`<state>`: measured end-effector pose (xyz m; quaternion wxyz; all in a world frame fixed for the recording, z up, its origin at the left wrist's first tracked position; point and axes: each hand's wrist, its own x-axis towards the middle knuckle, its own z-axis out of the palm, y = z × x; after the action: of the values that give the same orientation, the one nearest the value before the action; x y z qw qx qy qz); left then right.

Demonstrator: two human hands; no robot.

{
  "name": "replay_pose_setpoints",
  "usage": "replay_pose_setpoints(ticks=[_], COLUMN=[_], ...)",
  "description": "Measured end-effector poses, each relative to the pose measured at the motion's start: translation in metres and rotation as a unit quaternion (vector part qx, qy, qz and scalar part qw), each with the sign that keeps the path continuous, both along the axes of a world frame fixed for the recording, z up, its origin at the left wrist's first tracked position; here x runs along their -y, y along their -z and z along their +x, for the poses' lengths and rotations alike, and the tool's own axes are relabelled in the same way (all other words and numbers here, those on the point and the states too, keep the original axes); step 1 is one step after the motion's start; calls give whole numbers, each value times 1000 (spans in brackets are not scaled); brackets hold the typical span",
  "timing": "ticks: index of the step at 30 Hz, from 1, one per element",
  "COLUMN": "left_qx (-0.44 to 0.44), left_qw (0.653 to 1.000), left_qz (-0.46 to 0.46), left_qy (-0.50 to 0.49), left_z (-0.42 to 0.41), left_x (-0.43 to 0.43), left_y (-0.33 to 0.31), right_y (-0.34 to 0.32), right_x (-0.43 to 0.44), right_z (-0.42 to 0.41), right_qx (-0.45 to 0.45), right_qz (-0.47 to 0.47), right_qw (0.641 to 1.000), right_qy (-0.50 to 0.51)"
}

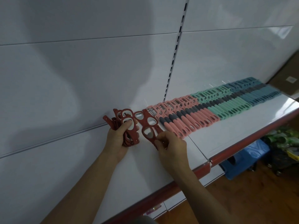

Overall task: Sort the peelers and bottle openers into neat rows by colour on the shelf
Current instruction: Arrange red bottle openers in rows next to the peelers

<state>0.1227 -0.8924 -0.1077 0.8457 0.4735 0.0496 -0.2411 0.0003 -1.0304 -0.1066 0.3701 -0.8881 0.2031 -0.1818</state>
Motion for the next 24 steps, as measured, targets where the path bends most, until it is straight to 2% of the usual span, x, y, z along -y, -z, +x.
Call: replay_pose_setpoints(ticks=[4,7,12,24], left_qx=[-4,3,14,0], left_qw=[1000,1000,1000,999], left_qz=[-2,-8,-5,-21], left_qy=[0,7,23,27], left_z=[-1,-2,-3,-3], left_x=[1,2,2,-2], left_y=[-2,-3,-6,-4], right_y=[6,6,7,10], right_x=[1,-4,-7,-7], right_z=[-2,-4,-9,0], right_qx=[-42,-26,-44,-50], right_qz=[-54,-99,-166,-183], right_qw=[998,994,984,982], right_qy=[8,29,-41,-26])
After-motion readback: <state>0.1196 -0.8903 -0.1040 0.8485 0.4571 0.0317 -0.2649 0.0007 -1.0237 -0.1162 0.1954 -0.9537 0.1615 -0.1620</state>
